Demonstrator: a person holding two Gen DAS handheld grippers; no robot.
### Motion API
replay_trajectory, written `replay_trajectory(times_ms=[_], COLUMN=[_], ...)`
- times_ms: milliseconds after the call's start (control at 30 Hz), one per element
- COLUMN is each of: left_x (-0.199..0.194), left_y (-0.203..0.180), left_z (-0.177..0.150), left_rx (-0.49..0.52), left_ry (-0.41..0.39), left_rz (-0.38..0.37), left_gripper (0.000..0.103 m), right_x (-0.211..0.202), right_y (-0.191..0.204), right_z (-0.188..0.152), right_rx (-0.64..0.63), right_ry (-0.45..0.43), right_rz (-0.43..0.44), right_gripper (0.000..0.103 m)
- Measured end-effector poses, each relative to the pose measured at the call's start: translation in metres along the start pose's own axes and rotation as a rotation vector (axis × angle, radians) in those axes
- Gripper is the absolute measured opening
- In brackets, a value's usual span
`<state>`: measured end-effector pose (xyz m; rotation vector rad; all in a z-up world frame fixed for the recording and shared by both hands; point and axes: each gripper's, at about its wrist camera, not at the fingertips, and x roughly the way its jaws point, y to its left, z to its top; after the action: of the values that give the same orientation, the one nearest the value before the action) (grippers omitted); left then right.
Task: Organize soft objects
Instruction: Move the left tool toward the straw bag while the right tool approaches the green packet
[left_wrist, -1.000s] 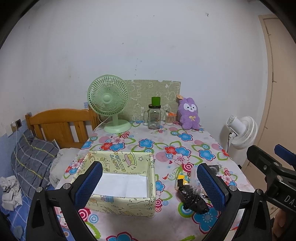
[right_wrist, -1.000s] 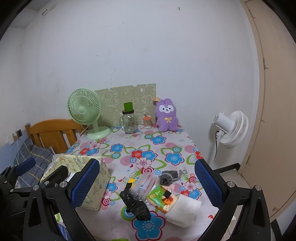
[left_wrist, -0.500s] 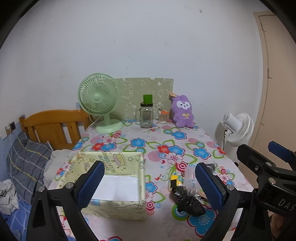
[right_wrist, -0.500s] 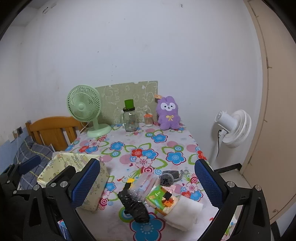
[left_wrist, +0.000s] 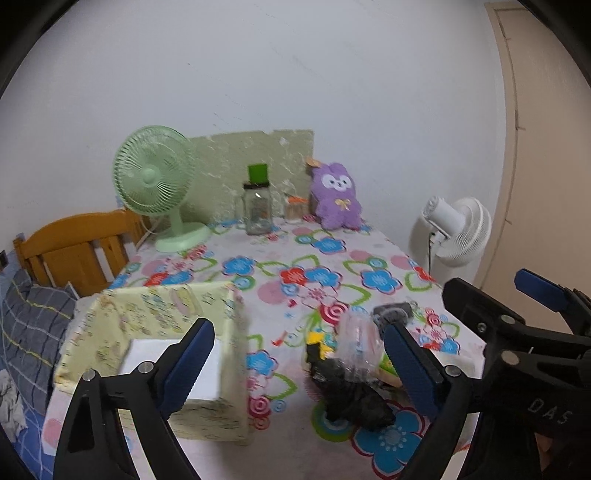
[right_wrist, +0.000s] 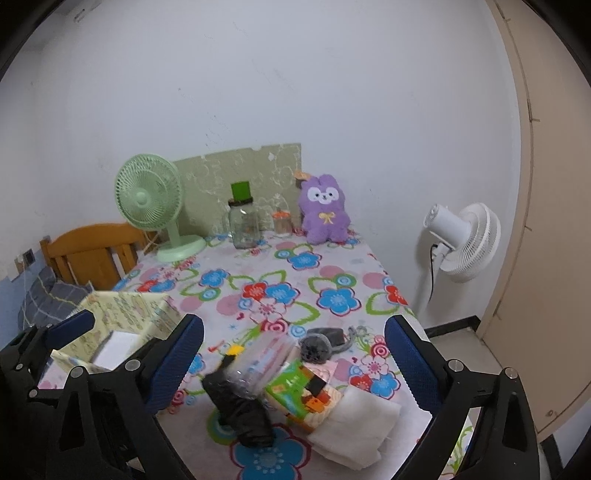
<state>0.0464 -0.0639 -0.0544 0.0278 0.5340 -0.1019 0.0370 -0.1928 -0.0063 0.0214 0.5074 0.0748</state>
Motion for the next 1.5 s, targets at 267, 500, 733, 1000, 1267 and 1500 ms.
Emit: replay_trajectory(times_ms=[267,500,733,1000,1267,1500], left_x=[0.029,0.055,0.079,0.099,0.11,0.111], left_y=[-0.023,-0.036,-0.044,-0.048,-0.045,-0.044], left_z=[-0.014,-0.024,-0.029,-0.031,-0.029,-0.027], left_rx=[0.035,0.053,0.083,0.124,0.122,0.138], left_ry=[0.076,0.144,0.198,0.237,0.257,0.254], left_rz=[-0.056,-0.079,-0.06,-0.054,-0.105,-0.122], left_gripper=[0.093,0.091,0.088,0.078,0.058,0.035], right_x=[0.023,0.044,0.068,0.088,0.104,0.112], right_y=[-0.019,-0.03,-0.037,-0.039,-0.043,-0.041], right_z=[-0.02,-0.036,-0.045,-0.05,-0.054,-0.051], right_rx=[0.021,0.042,0.066,0.073,0.113,0.115], right_ry=[0.05,0.114,0.181,0.243,0.295,0.308], right_rz=[-0.02,-0.022,-0.003,0.01,0.028,0.04], right_gripper=[0.099,0.097,0.097,0.097,0.097,0.097])
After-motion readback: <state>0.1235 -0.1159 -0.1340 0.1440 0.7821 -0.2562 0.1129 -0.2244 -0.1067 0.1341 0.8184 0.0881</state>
